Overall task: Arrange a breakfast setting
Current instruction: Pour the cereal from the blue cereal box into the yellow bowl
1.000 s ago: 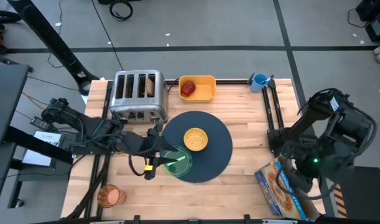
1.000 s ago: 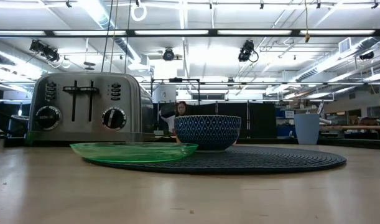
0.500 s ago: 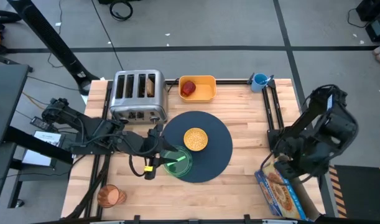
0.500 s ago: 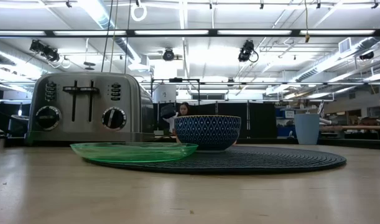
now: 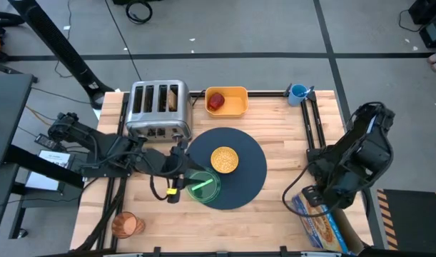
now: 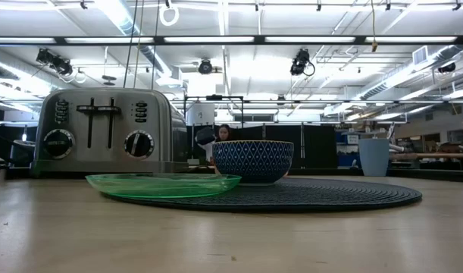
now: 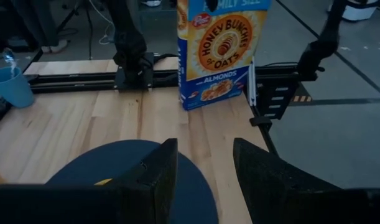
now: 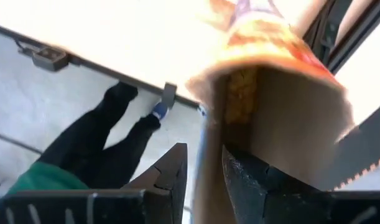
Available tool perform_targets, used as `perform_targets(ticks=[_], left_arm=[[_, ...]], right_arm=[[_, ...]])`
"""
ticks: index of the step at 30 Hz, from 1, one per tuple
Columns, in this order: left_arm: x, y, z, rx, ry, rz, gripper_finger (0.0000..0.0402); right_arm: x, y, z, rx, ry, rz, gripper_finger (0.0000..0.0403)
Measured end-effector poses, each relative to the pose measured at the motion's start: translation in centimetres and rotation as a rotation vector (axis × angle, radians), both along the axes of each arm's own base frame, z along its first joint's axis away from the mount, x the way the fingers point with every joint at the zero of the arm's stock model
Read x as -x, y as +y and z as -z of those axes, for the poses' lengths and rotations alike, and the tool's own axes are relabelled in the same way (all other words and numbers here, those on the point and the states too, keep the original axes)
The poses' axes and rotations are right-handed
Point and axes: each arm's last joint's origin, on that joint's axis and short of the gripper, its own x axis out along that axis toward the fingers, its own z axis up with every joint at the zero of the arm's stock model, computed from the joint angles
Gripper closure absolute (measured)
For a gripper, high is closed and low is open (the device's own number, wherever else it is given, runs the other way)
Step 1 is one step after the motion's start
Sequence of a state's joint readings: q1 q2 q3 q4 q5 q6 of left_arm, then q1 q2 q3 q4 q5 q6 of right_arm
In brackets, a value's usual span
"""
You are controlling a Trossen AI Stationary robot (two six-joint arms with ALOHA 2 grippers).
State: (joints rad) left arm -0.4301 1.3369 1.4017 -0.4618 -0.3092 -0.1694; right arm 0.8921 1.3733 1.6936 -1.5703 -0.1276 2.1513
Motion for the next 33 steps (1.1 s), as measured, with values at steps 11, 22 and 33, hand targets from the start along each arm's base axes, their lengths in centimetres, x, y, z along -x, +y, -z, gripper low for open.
perform_targets(ticks=[11, 22, 33], left_arm=[[0.2, 1.1, 0.6, -0.082, 0.072, -0.011, 0.024], [1.5, 2.8, -0.6, -0.064, 0.049, -0.047, 0.024], [-0.5, 1.2, 1.5, 0.044, 0.136, -0.056, 0.0219]], right_arm=[[-1.3, 0.4, 1.3, 0.079, -0.025, -0.101, 0.0395], [-6.2, -0.9, 0.0, 0.177, -0.283, -0.664, 0.04], [-12.1, -1.4, -0.1, 0.309, -0.426, -1.076, 0.0401]])
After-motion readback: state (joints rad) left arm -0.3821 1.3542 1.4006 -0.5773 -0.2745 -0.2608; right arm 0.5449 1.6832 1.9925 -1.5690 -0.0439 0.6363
